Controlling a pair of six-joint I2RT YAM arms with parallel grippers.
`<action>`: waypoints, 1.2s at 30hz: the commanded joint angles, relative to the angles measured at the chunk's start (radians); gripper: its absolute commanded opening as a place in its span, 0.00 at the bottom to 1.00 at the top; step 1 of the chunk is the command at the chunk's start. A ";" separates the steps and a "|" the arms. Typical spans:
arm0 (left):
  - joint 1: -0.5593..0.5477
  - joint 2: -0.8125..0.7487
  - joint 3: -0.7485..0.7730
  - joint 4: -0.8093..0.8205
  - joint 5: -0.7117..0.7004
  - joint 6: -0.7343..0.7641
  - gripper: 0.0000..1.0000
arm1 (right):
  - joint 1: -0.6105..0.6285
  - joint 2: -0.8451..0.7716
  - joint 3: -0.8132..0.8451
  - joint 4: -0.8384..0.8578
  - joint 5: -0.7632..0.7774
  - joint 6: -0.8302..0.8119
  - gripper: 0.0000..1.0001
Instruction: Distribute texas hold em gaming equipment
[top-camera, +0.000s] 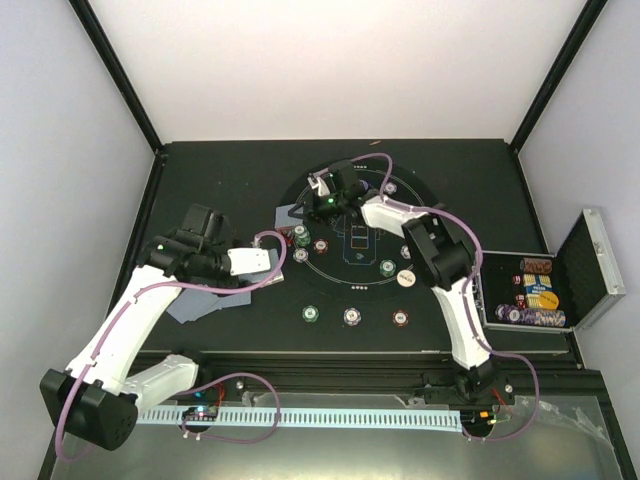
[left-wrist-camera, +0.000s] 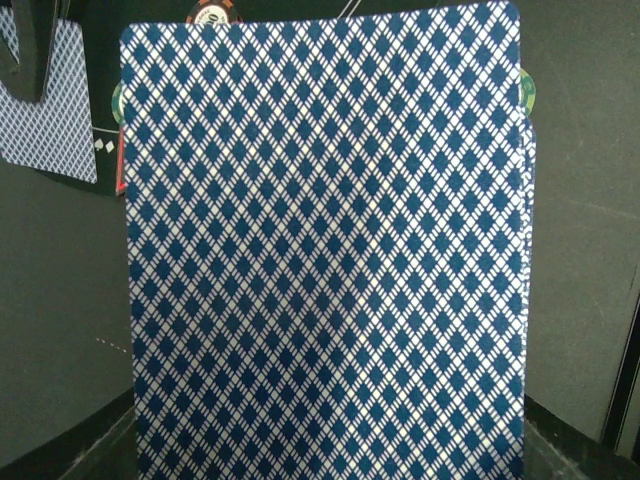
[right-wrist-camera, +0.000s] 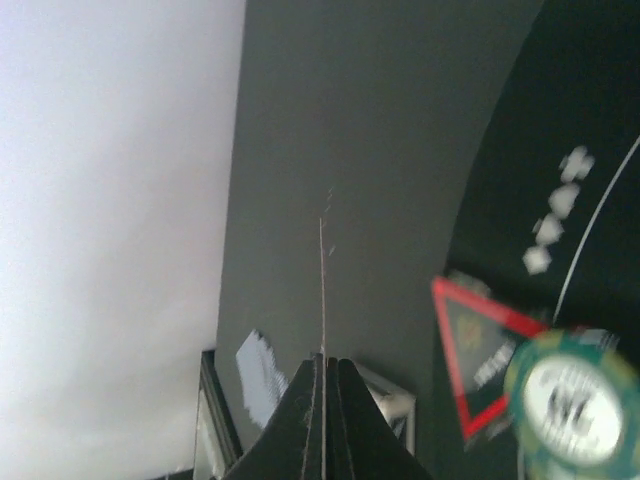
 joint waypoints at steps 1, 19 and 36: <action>0.015 -0.018 -0.004 -0.021 0.015 0.010 0.02 | -0.012 0.141 0.230 -0.091 -0.023 -0.004 0.01; 0.068 -0.007 0.017 -0.027 0.031 0.024 0.02 | -0.067 0.193 0.377 -0.422 0.137 -0.179 0.26; 0.075 0.022 0.051 -0.027 0.080 0.023 0.02 | 0.012 -0.405 -0.301 -0.015 0.025 -0.049 0.66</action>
